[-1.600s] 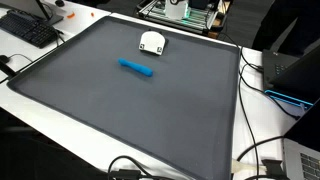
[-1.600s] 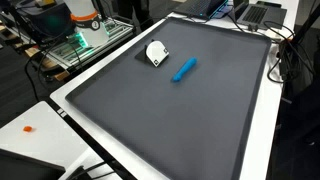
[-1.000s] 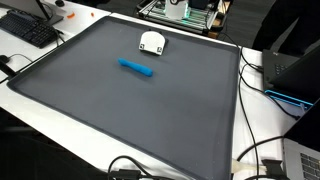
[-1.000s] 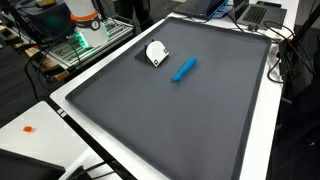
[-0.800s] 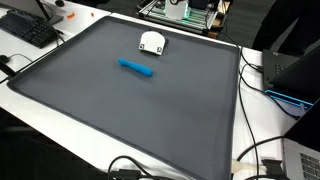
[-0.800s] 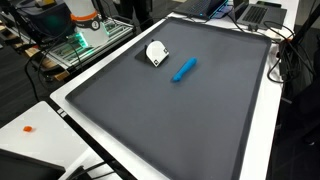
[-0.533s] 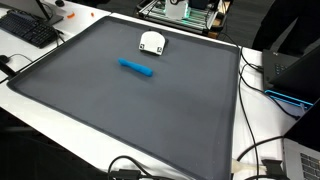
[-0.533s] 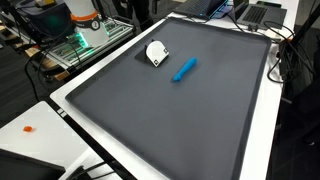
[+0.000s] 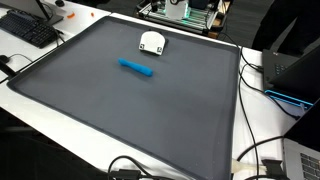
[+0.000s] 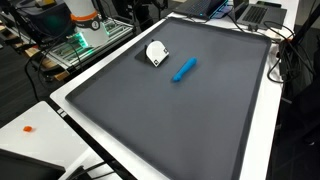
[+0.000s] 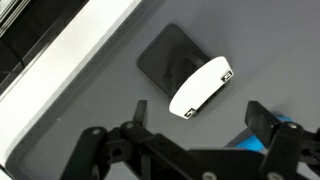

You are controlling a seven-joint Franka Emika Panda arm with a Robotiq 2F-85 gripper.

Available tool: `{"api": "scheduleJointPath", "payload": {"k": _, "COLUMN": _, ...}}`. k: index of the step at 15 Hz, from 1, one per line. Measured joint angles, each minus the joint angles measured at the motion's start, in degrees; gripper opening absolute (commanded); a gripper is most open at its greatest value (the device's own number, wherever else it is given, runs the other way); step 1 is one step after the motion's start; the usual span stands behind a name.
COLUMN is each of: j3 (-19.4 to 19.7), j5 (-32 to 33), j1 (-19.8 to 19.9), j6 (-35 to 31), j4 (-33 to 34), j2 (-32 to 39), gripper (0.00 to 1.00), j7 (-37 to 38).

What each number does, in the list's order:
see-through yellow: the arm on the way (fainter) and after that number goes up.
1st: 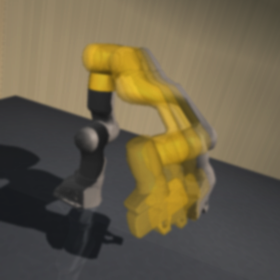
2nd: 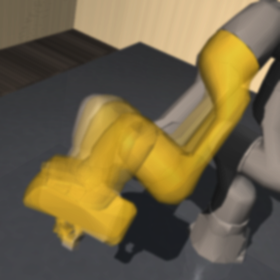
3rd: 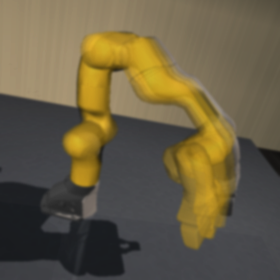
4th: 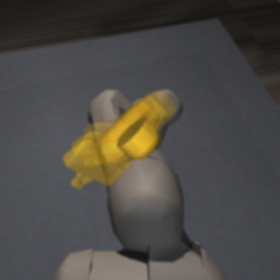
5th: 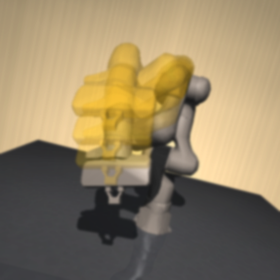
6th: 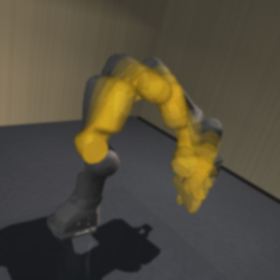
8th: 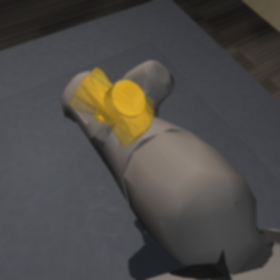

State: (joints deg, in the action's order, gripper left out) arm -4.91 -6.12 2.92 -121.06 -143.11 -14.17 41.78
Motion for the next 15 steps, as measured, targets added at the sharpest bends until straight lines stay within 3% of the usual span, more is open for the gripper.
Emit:
{"api": "scheduleJointPath", "payload": {"k": 2, "j3": 0.0, "j5": -3.0, "j1": -0.3, "j6": -3.3, "j4": -1.7, "j2": 0.3, "gripper": 1.0, "j7": 4.1}}
{"api": "scheduleJointPath", "payload": {"k": 5, "j3": 0.0, "j5": -5.8, "j1": -0.9, "j6": -10.7, "j4": -4.5, "j2": 0.3, "gripper": 1.0, "j7": 4.5}}
{"api": "scheduleJointPath", "payload": {"k": 15, "j3": 0.0, "j5": -7.0, "j1": -0.9, "j6": -11.3, "j4": -4.7, "j2": 1.2, "gripper": 1.0, "j7": 7.3}}
